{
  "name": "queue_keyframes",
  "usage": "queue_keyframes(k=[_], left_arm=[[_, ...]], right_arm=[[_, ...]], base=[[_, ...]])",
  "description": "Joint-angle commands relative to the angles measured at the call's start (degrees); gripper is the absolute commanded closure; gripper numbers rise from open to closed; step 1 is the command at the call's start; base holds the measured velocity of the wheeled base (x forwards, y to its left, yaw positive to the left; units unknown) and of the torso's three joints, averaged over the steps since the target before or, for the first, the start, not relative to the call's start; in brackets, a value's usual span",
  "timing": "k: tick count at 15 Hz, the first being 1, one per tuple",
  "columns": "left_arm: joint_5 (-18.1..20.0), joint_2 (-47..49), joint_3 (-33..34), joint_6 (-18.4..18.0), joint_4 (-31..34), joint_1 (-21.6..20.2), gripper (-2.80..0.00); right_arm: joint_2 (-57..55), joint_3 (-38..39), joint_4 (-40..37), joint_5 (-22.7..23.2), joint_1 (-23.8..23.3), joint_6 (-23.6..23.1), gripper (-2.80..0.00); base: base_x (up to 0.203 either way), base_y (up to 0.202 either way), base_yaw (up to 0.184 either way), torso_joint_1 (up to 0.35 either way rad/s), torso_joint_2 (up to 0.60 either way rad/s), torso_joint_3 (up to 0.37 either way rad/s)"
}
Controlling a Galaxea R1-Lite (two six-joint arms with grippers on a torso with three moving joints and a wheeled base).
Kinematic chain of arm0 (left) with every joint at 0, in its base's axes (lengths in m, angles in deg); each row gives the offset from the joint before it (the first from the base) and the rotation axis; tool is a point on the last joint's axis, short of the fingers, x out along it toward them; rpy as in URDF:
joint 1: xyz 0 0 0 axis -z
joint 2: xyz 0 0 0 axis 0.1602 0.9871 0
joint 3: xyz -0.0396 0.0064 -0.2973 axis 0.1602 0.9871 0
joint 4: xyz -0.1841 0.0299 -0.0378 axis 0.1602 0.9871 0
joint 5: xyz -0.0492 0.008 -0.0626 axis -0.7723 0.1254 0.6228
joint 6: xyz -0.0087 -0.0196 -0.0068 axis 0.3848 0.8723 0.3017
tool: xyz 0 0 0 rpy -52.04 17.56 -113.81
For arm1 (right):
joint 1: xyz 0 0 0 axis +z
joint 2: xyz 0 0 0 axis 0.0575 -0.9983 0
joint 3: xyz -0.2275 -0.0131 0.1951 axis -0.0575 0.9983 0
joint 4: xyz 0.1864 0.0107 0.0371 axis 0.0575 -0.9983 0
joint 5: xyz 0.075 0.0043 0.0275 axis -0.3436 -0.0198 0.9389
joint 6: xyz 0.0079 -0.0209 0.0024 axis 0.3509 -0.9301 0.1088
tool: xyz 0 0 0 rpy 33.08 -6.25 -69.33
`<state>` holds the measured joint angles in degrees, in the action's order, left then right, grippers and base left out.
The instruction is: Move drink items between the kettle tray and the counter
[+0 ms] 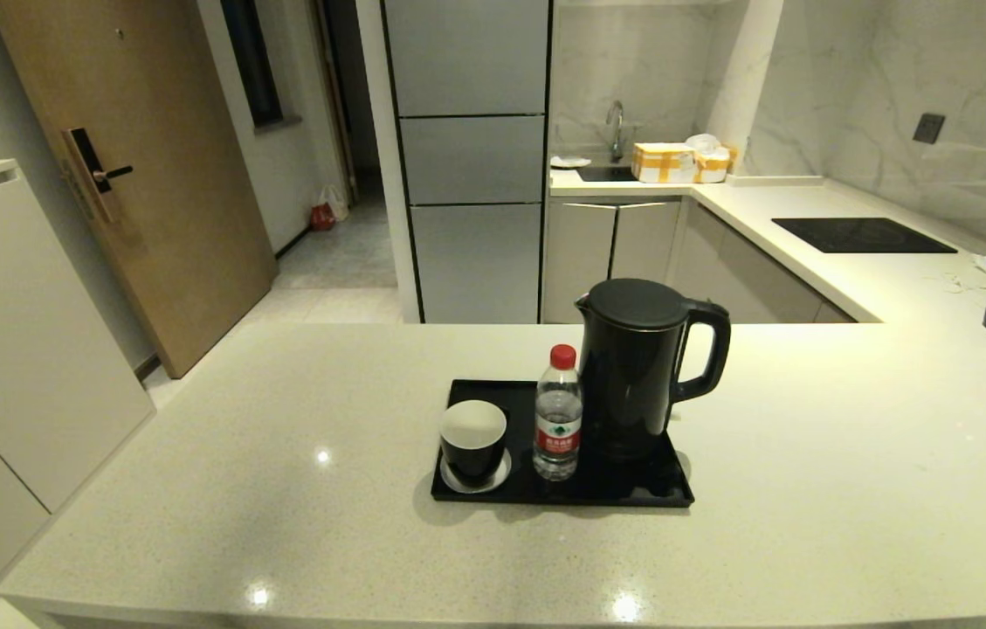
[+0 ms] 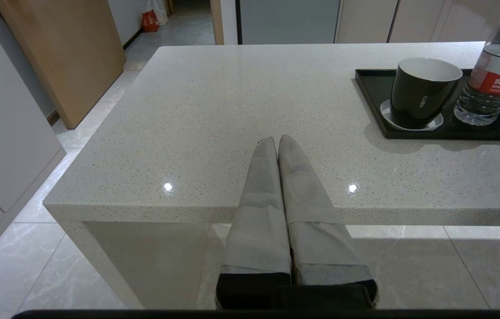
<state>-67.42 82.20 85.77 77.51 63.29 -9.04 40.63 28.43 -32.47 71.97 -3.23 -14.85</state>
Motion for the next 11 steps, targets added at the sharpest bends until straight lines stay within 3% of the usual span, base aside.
queue_keyframes(k=[1,11], left_arm=[[0.01,0.02,0.0,0.0,-0.07,-0.01,0.0],[0.01,0.02,0.0,0.0,-0.07,-0.01,0.0]], right_arm=[[-0.07,0.09,0.12,0.04,0.01,-0.19,0.0],[-0.07,0.09,-0.06,0.06,0.01,-0.39,0.0]], base=[[0.0,0.0,0.0,0.0,0.0,0.0],[0.0,0.0,0.0,0.0,0.0,0.0]])
